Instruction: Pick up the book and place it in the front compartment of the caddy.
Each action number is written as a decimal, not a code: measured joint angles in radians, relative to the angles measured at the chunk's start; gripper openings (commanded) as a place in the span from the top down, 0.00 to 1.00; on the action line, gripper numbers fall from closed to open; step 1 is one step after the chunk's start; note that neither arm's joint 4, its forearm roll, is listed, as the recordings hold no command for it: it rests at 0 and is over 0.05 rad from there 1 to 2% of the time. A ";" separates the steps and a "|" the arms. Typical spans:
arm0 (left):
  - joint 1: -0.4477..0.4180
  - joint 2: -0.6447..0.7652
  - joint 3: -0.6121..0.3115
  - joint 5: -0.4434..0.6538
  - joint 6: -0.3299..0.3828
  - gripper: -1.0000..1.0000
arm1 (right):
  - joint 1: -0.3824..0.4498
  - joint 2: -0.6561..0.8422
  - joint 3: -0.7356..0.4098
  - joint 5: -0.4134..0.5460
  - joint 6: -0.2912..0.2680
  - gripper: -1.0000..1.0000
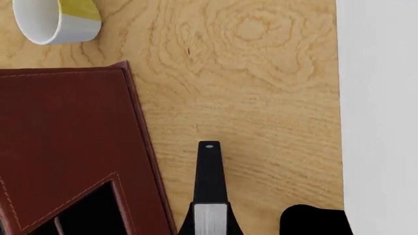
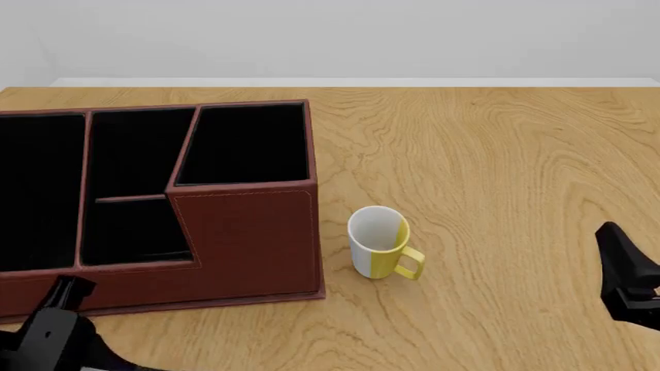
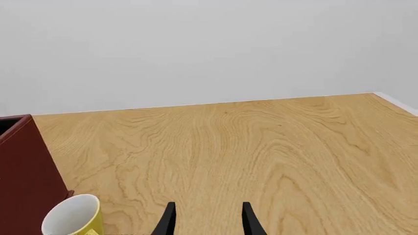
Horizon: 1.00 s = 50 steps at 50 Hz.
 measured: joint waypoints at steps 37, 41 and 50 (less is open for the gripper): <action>0.198 0.030 -0.278 0.079 0.092 1.00 | 0.000 -0.009 0.001 0.020 0.010 0.00; 0.254 0.038 -0.310 0.079 0.130 1.00 | 0.000 -0.007 0.001 0.018 0.011 0.00; 0.393 0.066 -0.370 0.079 0.241 1.00 | -0.001 -0.006 0.001 0.018 0.014 0.00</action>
